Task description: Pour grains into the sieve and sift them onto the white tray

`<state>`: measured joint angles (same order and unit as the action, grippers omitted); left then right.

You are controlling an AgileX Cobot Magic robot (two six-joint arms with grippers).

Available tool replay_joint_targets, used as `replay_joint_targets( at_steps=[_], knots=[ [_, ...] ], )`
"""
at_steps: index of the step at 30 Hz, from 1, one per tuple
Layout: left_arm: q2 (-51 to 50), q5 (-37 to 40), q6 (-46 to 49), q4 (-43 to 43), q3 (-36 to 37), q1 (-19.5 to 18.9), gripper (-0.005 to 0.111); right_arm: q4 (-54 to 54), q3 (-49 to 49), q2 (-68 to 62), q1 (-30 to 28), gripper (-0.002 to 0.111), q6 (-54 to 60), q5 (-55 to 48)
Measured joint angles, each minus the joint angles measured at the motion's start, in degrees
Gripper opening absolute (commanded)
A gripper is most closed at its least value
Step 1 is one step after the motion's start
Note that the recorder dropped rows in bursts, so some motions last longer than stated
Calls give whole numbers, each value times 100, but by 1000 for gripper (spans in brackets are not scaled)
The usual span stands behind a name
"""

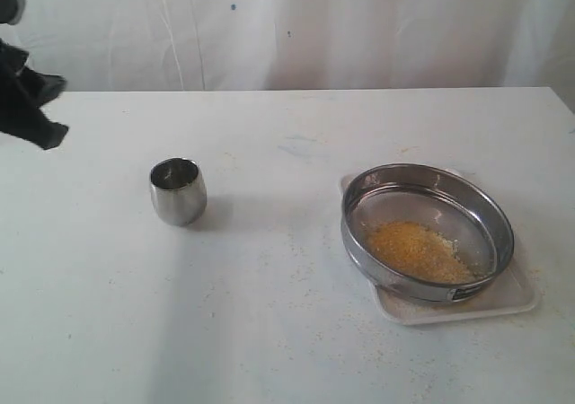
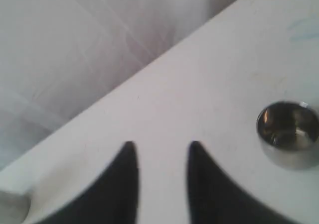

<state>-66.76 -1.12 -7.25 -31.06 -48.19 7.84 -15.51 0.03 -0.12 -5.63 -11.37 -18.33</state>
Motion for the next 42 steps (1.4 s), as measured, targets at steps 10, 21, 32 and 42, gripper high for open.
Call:
replay_joint_targets(
  at_steps=[10, 21, 32, 42],
  knots=[
    [295, 1849, -1129, 21, 115, -1052, 0, 0, 0, 0, 0, 0, 0, 0],
    [1392, 112, -2275, 149, 1992, -2239, 0, 0, 0, 0, 0, 0, 0, 0],
    [3813, -546, -3420, 149, 2847, -2239, 0, 0, 0, 0, 0, 0, 0, 0],
    [5144, -464, -3339, -134, 3478, -2239, 0, 0, 0, 0, 0, 0, 0, 0]
  ],
)
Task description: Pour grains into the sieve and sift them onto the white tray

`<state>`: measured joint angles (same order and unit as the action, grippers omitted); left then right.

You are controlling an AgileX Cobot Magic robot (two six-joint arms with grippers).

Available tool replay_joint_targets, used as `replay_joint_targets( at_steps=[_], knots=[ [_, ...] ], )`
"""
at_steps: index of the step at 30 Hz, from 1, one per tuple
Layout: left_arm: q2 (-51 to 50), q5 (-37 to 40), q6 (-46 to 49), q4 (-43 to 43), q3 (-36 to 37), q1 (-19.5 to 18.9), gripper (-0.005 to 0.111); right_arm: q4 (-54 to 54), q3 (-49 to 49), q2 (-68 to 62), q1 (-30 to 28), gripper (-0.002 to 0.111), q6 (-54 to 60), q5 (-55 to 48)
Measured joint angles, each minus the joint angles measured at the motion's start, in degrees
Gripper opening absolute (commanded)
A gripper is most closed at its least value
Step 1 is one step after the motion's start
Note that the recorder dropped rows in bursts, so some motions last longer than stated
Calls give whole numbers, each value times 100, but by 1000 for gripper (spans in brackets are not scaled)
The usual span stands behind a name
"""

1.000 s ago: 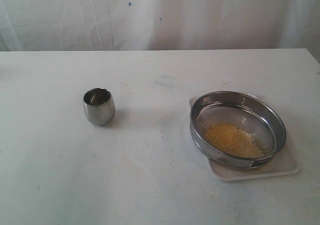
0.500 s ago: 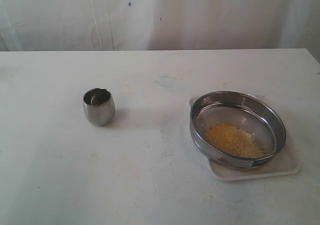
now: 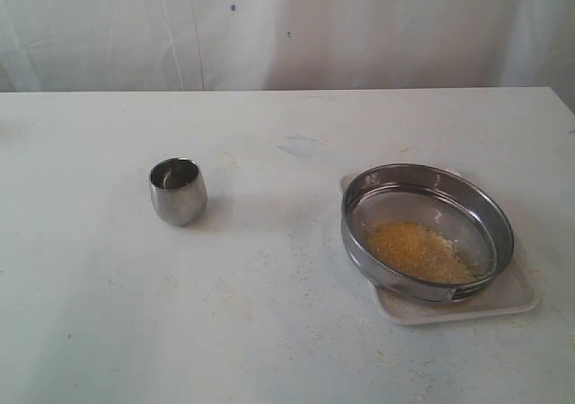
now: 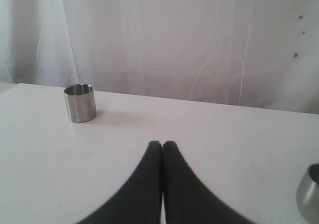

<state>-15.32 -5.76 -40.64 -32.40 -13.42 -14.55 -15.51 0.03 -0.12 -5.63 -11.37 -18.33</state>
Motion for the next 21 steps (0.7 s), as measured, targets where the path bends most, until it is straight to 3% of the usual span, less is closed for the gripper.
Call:
replay_joint_targets(
  at_steps=[11, 18, 21],
  knots=[
    [89, -101, 179, 164, 237, 28, 0, 0, 0, 0, 0, 0, 0, 0],
    [161, -685, 3491, 3664, 736, 314, 0, 0, 0, 0, 0, 0, 0, 0],
    [170, -921, 3881, 4260, 1061, 322, 0, 0, 0, 0, 0, 0, 0, 0]
  ],
)
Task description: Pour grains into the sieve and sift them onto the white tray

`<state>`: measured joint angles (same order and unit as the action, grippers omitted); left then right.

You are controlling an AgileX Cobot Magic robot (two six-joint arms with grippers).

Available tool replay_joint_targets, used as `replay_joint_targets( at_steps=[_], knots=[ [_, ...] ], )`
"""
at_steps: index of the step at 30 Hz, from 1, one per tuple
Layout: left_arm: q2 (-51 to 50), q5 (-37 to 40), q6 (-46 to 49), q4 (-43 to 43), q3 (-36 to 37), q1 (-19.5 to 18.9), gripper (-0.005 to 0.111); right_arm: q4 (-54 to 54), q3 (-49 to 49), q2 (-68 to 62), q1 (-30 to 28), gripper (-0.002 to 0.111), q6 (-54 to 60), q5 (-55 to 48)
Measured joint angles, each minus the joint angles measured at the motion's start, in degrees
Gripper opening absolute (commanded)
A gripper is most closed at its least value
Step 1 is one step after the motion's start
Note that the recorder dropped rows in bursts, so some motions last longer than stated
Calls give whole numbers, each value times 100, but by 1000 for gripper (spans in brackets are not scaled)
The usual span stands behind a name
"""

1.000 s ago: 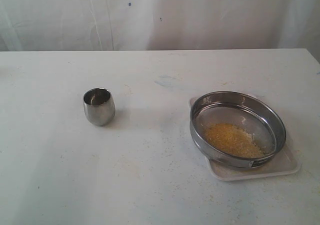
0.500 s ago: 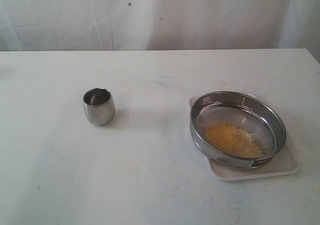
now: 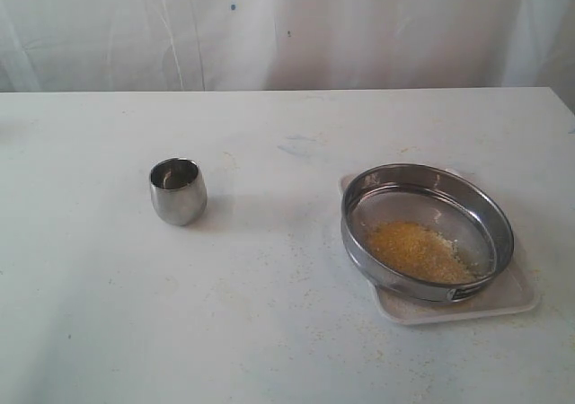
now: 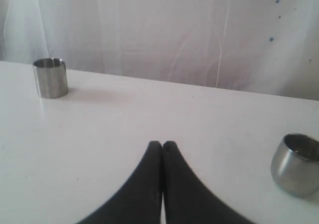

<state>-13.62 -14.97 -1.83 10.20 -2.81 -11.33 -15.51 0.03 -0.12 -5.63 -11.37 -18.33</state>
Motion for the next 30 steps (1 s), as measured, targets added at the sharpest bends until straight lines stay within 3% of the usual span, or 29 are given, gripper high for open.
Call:
replay_joint_targets(
  at_steps=[6, 14, 23, 30],
  knots=[
    [0, -91, 110, 233, 254, 0, 0, 0, 0, 0, 0, 0, 0, 0],
    [0, 962, 525, 233, 254, 0, 0, 0, 0, 0, 0, 0, 0, 0],
    [13, 1048, 551, 233, 266, 16, 0, 0, 0, 0, 0, 0, 0, 0],
    [863, 1740, 1037, 211, 266, 335, 0, 0, 0, 0, 0, 0, 0, 0]
  ],
)
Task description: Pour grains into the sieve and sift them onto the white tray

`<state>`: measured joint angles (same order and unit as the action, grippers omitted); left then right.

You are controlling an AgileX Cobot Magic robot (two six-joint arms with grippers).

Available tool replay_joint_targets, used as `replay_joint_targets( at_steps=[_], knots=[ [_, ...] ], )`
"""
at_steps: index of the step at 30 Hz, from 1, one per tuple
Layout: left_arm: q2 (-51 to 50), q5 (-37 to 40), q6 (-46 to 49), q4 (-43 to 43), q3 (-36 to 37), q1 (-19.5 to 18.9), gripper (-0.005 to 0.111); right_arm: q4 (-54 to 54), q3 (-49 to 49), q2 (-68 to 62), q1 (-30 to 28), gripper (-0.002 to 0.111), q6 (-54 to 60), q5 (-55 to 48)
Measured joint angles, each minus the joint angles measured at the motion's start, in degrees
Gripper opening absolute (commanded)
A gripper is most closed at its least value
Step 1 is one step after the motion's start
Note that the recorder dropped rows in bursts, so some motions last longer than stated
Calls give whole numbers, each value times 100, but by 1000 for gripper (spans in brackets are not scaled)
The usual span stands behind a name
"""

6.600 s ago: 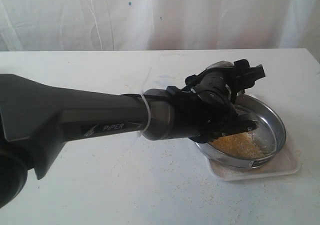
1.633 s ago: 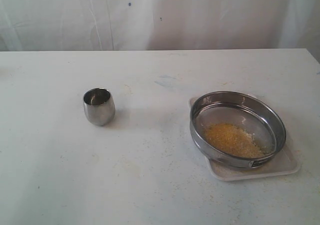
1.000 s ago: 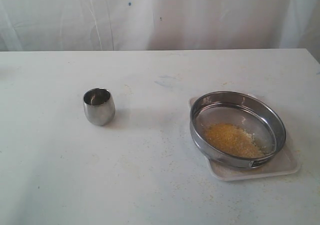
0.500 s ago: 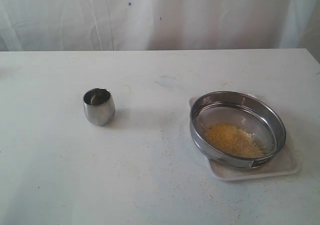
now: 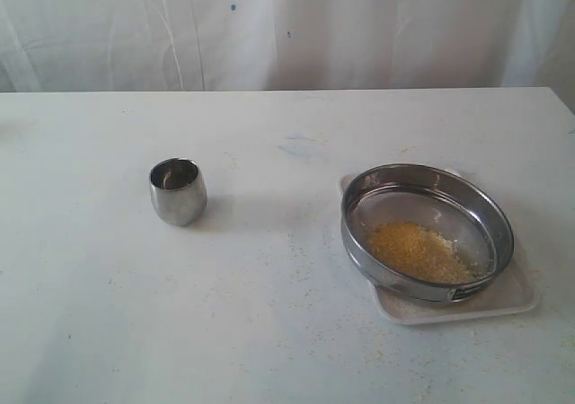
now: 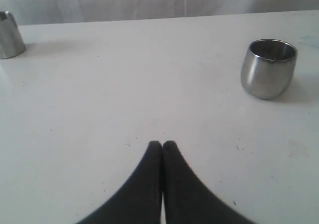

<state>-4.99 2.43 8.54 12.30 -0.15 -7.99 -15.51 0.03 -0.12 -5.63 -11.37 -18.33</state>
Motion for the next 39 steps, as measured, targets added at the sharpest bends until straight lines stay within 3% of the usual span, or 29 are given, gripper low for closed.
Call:
replay_joint_targets(
  at_steps=[11, 20, 39],
  knots=[
    [471, 776, 185, -959, 0, 34, 0, 0, 3, 0, 0, 0, 0, 0],
    [471, 776, -378, -996, 0, 34, 0, 0, 3, 0, 0, 0, 0, 0],
    [471, 786, -415, -996, 0, 34, 0, 0, 3, 0, 0, 0, 0, 0]
  ],
)
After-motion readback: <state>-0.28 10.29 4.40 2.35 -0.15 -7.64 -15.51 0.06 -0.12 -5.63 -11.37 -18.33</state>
